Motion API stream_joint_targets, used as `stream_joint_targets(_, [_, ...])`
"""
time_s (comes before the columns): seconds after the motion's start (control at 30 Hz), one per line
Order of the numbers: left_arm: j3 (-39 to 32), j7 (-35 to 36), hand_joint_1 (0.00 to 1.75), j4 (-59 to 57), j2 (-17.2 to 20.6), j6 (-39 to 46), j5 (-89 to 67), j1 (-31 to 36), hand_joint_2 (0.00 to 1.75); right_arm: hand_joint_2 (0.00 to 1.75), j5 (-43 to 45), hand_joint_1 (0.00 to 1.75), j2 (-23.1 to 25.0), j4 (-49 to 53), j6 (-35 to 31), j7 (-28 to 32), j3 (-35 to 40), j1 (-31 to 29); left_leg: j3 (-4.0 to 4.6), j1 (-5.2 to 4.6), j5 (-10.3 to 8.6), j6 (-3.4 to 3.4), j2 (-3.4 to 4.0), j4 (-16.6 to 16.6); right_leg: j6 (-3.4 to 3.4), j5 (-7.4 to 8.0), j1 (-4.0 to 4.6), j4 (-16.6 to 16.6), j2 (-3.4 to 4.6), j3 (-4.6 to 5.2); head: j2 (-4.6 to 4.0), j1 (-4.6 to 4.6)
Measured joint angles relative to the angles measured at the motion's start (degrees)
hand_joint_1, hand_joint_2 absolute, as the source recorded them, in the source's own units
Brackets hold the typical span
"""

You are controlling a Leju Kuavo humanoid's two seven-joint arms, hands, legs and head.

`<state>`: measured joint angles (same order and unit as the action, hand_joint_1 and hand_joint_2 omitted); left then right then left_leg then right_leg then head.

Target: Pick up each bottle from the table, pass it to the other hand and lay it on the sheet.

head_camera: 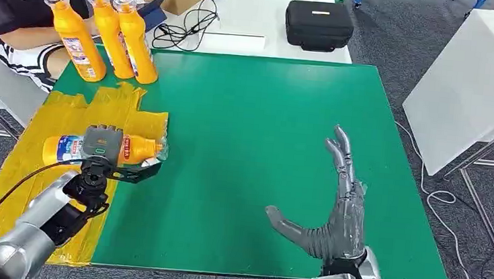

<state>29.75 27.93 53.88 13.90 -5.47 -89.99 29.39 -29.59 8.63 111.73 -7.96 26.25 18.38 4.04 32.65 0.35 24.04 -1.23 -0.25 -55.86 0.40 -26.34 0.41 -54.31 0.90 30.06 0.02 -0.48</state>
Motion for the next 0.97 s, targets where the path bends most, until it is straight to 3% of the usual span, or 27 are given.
stream_joint_targets(0.27, [-3.67,-1.09,1.75,-3.45,-0.39,0.61,0.0,-0.24,1.75,1.75,-0.98,0.0,0.02,-0.48,0.48,0.2,-0.59,1.18,0.01,0.01,0.0,0.0,0.0,0.0,0.0,0.0,0.01,0.0,0.0,0.01,0.0,0.0])
stream_joint_targets(0.3, [-4.0,-1.11,0.28,-3.67,-0.44,0.64,0.0,-0.26,1.75,1.75,-0.98,0.0,0.02,-0.55,0.48,0.2,-0.61,1.25,0.01,0.01,0.0,0.0,-0.01,0.0,0.0,0.0,0.01,0.0,0.0,0.01,0.0,0.0])
stream_joint_targets(0.33, [-4.22,-1.16,0.0,-3.91,-0.46,0.66,0.0,-0.26,1.75,1.75,-1.03,0.0,0.02,-0.63,0.48,0.2,-0.61,1.26,0.01,0.01,0.0,0.0,-0.01,0.0,0.0,0.0,0.02,0.0,0.0,0.01,0.0,0.0])
stream_joint_targets(0.8, [-9.2,-3.71,0.0,-3.91,-2.71,3.3,-0.02,-2.35,1.75,1.75,-2.67,0.0,0.02,-1.9,0.5,-0.68,-0.63,1.16,0.01,-0.01,0.0,0.0,-0.01,0.0,0.0,0.0,0.0,0.0,-0.01,-0.01,0.0,0.0])
stream_joint_targets(0.83, [-9.27,-3.67,0.0,-3.78,-2.8,3.26,-0.02,-2.36,0.0,1.75,-2.67,0.0,0.02,-2.01,0.5,-0.98,-0.63,1.08,0.01,-0.01,0.0,0.0,-0.02,0.0,0.0,0.0,0.0,0.0,-0.01,-0.01,0.0,0.0])
stream_joint_targets(0.97, [-9.79,-4.02,0.0,-3.41,-3.37,3.57,-0.02,-2.85,0.0,1.75,-2.53,0.0,0.22,-2.43,0.52,-1.86,-0.66,0.5,0.01,0.0,0.0,0.0,-0.02,0.0,0.0,0.0,0.0,0.0,-0.01,-0.01,0.0,0.02])
